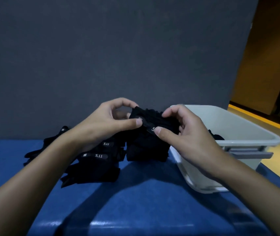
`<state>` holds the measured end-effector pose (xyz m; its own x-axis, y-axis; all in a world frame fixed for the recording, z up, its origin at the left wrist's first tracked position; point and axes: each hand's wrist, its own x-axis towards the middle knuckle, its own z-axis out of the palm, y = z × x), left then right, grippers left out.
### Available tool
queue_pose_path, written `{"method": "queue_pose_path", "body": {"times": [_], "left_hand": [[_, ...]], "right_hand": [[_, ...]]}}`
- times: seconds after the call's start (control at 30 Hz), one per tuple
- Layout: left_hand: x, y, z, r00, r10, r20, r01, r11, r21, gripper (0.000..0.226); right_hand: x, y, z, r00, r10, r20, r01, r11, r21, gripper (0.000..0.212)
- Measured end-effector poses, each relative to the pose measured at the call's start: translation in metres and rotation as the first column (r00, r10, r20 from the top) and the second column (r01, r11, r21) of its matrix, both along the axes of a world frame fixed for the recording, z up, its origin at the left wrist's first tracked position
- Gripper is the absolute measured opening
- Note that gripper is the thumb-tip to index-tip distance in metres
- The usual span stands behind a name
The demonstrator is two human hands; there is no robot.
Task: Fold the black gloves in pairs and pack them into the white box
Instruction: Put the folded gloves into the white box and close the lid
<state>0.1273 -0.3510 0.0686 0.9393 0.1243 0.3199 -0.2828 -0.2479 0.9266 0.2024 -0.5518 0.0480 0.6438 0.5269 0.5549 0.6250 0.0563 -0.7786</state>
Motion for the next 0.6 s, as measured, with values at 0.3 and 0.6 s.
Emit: {"method": "queue_pose_path", "body": {"times": [0.3,0.6], "left_hand": [[0.072,-0.035,0.08,0.977,-0.213,-0.004,0.202,0.92,0.336,0.042],[0.158,-0.087,0.086,0.937,-0.313,-0.153,0.348,0.809,0.474,0.054]], "right_hand": [[0.033,-0.053,0.08,0.999,-0.026,-0.04,0.017,0.98,-0.199,0.054],[0.105,-0.095,0.086,0.982,-0.148,-0.117,0.095,0.924,-0.371,0.053]]}}
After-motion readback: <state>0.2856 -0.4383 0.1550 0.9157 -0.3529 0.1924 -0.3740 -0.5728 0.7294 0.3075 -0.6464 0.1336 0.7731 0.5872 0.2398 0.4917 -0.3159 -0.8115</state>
